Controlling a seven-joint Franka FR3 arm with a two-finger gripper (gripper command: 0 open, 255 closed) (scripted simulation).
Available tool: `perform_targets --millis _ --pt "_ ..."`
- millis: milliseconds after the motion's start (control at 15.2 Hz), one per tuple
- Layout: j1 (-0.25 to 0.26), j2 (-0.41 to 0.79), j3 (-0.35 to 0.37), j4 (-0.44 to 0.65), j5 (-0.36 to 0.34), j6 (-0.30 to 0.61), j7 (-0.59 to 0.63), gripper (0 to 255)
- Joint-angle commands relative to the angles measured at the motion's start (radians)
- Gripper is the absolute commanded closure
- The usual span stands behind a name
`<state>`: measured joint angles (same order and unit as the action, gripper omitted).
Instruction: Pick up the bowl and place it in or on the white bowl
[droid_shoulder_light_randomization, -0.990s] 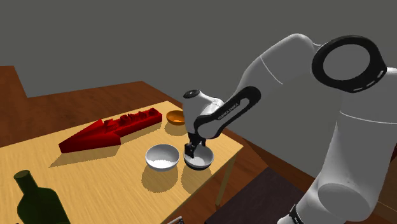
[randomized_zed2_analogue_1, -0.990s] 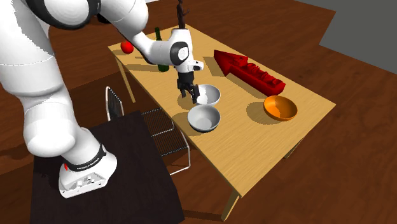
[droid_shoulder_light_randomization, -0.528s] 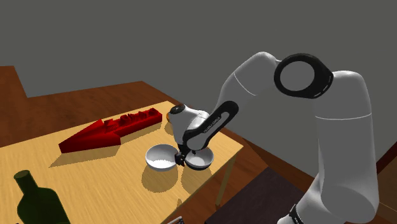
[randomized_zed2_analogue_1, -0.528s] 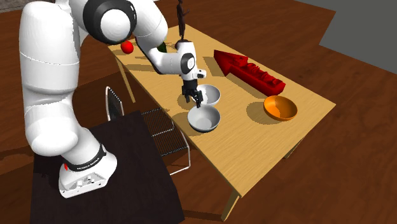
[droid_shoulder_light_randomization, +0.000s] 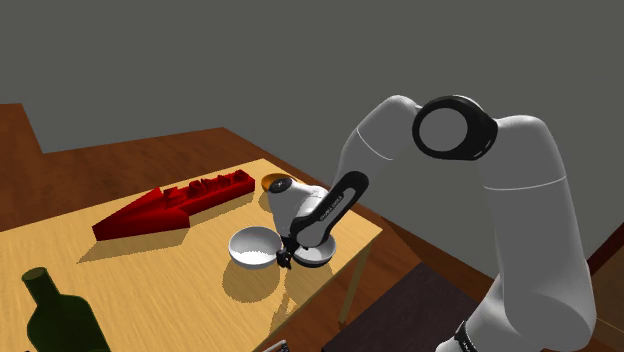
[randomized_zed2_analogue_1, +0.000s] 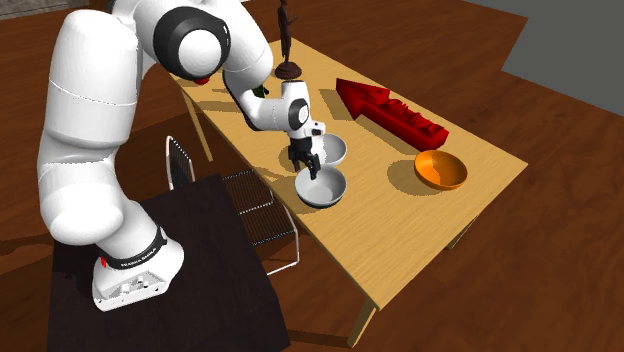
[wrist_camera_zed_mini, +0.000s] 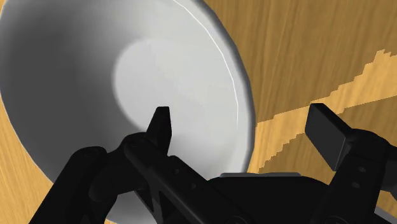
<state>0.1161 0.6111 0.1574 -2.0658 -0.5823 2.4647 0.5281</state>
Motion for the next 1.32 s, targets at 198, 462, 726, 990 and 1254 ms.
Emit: perform_targets --millis 198,462,726,990,1254 --pt "0.001 0.009 -0.003 0.005 -0.003 0.005 0.002 0" --pt "0.001 0.009 -0.003 0.005 -0.003 0.005 0.002 255" --pt "0.001 0.009 -0.003 0.005 -0.003 0.005 0.002 255" --pt "0.001 0.009 -0.003 0.005 -0.003 0.004 0.002 255" --pt "-0.007 -0.029 0.009 -0.008 0.013 -0.018 -0.014 255"
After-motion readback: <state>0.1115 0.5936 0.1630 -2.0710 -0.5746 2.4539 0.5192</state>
